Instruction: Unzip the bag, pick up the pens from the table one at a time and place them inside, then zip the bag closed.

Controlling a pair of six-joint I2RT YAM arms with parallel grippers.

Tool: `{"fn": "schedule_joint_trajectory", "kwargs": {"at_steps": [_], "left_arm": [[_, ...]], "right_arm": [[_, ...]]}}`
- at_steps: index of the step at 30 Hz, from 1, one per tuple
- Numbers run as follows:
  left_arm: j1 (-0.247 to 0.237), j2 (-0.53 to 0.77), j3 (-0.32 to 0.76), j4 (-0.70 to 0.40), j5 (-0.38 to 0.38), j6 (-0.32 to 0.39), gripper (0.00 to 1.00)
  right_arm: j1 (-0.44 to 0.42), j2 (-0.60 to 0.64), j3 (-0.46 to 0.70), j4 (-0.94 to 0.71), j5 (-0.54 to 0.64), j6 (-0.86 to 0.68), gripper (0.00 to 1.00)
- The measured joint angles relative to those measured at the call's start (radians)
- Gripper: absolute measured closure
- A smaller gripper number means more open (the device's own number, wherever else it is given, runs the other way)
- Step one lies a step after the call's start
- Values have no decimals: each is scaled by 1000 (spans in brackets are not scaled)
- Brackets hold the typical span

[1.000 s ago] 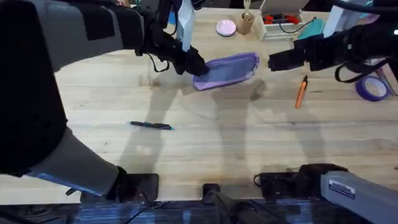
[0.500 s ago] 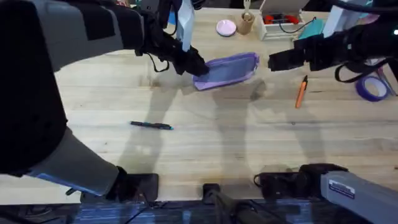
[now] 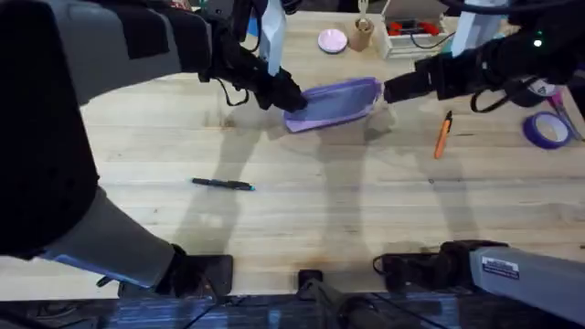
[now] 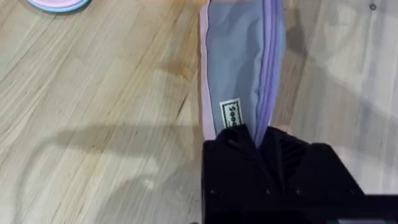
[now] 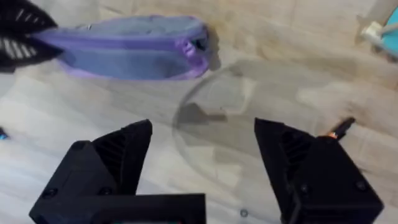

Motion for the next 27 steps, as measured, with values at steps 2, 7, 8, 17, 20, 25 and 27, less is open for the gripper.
{"fn": "schedule_joint_trajectory", "kwargs": {"at_steps": [2,7,8,17,20,25,27], "left_arm": [[0,0,0,0,0,0,958],[0,0,0,0,0,0,958],[0,0,0,0,0,0,958],[0,0,0,0,0,0,958],[0,0,0,0,-1,0,958],[0,0,0,0,-1,0,958],[0,0,0,0,-1,0,958]], "right_arm": [[0,15,0,26,0,0,6],[1,54,0,45,0,0,6],[2,64,0,46,0,0,6],[39,151,0,135,0,0,6],[58,183,0,176,0,0,6],[59,228,0,178,0,0,6],[59,241,0,182,0,0,6]]}}
